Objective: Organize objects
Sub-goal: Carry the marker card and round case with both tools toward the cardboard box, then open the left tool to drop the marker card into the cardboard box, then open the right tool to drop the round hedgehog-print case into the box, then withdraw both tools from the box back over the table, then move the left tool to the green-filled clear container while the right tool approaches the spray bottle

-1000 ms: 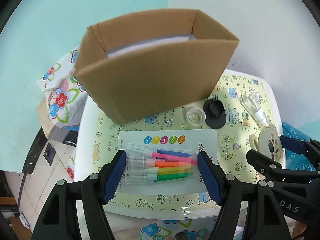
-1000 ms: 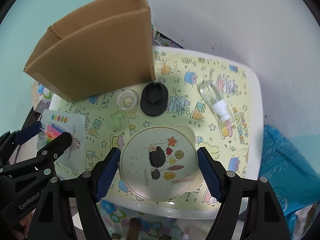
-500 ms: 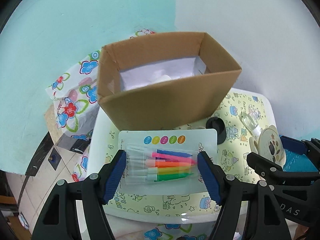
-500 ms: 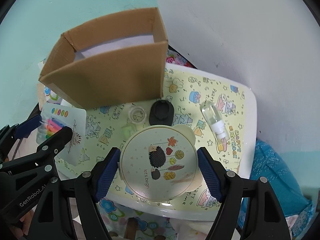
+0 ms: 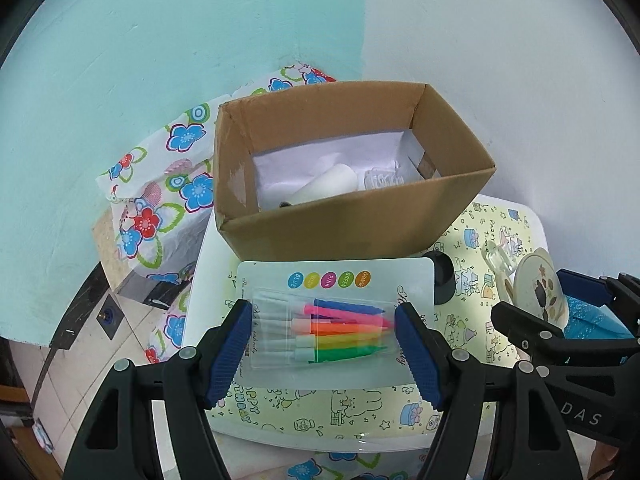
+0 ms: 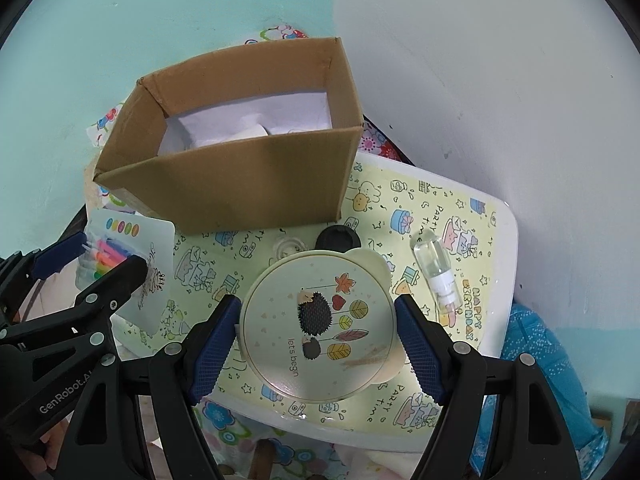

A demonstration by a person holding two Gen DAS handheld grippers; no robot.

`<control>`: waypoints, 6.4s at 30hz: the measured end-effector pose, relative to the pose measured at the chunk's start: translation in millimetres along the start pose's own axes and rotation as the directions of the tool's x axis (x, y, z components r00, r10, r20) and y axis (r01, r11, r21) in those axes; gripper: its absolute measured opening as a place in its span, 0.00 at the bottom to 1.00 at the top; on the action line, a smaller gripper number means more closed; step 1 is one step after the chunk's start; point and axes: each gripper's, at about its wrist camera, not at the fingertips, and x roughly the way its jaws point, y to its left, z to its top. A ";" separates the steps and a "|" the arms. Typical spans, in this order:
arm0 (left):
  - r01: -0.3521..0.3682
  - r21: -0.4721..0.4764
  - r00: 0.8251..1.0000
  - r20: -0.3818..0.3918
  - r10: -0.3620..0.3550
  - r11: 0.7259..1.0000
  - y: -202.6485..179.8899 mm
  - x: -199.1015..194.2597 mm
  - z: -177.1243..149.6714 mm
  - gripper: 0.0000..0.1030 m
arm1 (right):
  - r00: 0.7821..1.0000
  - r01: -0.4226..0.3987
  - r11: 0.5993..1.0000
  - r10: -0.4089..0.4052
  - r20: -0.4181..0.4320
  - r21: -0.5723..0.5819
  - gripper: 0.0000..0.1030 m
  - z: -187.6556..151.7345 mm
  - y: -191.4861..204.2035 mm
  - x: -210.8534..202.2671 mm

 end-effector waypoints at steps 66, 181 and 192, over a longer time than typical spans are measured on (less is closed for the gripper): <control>0.011 0.119 1.000 0.006 -0.012 0.993 10.3 45.8 100.4 0.91 | 0.992 -0.006 0.984 -0.016 0.123 0.176 0.77 142.5 7.5 8.2; 0.070 0.285 0.998 -0.014 -0.069 0.956 -74.2 152.2 -67.1 1.00 | 0.995 0.025 0.854 -0.074 0.073 0.519 0.81 -100.5 -37.1 139.9; 0.095 0.262 0.995 -0.042 -0.087 0.960 -72.9 163.0 -60.7 0.94 | 0.984 0.094 0.879 -0.152 0.088 0.467 0.81 -106.2 -40.0 152.9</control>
